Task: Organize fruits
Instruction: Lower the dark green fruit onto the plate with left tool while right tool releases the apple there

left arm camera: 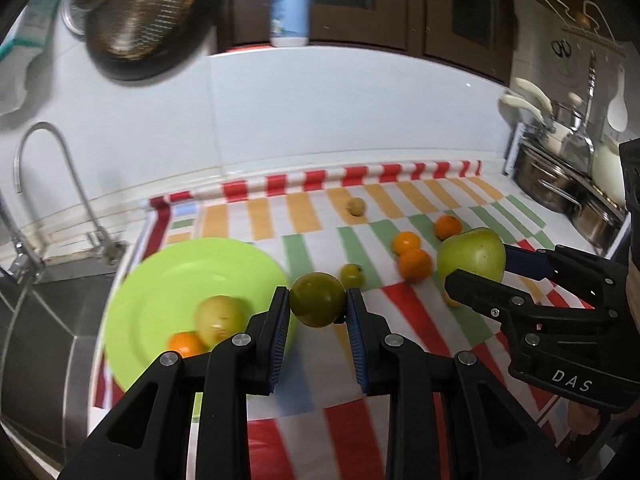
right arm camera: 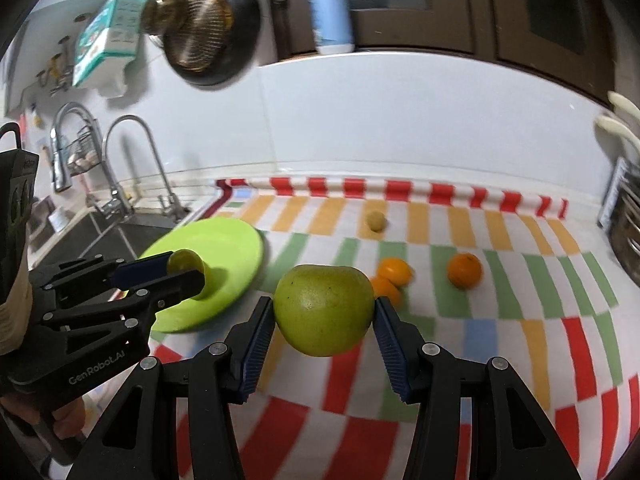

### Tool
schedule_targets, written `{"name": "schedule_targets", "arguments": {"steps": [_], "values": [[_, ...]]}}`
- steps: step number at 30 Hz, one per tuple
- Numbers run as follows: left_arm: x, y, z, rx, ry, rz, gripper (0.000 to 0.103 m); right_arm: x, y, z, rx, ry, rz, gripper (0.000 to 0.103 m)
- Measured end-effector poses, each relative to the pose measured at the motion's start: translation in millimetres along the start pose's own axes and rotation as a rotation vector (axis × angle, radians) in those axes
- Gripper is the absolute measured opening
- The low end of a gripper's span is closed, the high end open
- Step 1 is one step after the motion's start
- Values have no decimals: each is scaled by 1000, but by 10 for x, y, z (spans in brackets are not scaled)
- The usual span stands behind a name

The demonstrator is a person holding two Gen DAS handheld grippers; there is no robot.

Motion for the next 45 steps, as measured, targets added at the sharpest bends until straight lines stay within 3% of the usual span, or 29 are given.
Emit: {"name": "schedule_targets", "arguments": {"steps": [13, 27, 37, 40, 43, 45], "values": [[-144, -794, -36, -46, 29, -124, 28, 377, -736, -363, -105, 23, -121, 52], [272, -1497, 12, -94, -42, -141, 28, 1191, -1185, -600, -160, -63, -175, 52], [627, -1700, 123, -115, -115, -120, 29, 1696, -1344, -530, -171, -153, -188, 52], [663, -1711, 142, -112, -123, -117, 35, 1765, -1372, -525, -170, -170, -193, 52], [628, -1733, 145, -118, -115, -127, 40, 1767, -1366, -531, -161, -156, -192, 53], [572, -1751, 147, -122, -107, -145, 40, 1721, -1356, -556, -164, -133, -177, 58]]}}
Point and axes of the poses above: each gripper's, at about its wrist camera, not at the fingertips, and x roughly the way its jaws point, y to its right, z to its underside, the point moved 3 cm from there along x, roughly the way its jaws point
